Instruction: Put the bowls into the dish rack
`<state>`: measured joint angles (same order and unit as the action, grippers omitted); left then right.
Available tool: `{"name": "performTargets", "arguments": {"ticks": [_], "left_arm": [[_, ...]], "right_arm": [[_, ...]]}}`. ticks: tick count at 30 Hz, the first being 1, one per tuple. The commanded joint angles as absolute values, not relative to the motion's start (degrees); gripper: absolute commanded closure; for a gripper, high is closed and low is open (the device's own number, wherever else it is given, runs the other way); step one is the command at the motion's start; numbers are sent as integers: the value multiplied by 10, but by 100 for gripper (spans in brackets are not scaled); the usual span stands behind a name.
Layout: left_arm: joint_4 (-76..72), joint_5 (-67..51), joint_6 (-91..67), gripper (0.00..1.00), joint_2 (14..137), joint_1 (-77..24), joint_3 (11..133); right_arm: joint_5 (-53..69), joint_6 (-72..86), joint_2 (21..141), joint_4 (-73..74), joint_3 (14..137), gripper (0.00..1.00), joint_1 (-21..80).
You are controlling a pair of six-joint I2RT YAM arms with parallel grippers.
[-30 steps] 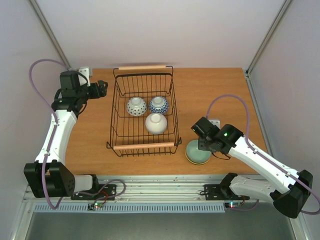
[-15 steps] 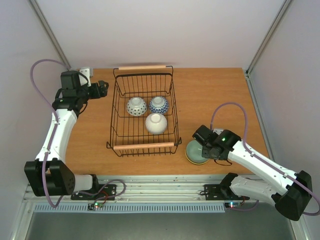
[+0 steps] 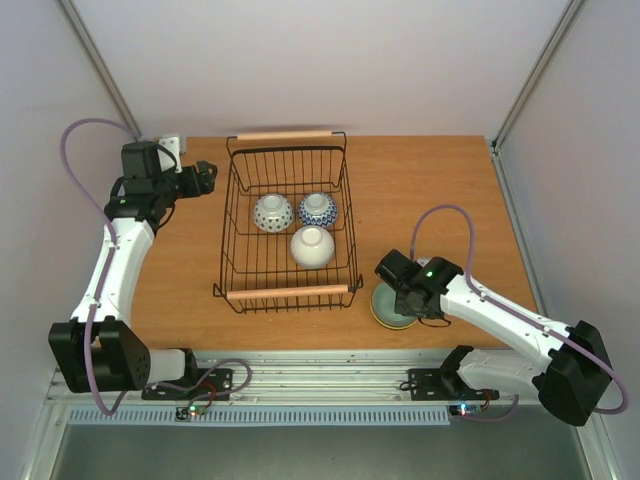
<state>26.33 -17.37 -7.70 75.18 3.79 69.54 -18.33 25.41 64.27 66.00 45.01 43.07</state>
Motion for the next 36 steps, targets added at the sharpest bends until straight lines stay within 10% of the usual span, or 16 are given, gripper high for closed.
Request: {"name": "performTargets", "arguments": {"ticks": [1, 11, 36], "left_arm": [[244, -175, -79, 15, 756, 40, 695], [243, -171, -78, 15, 755, 40, 694], [241, -169, -77, 14, 755, 40, 693]], "right_arm": [[-180, 256, 651, 636, 442, 73, 430], [-186, 258, 649, 642, 440, 98, 430], [-241, 229, 498, 714, 502, 99, 430]]}}
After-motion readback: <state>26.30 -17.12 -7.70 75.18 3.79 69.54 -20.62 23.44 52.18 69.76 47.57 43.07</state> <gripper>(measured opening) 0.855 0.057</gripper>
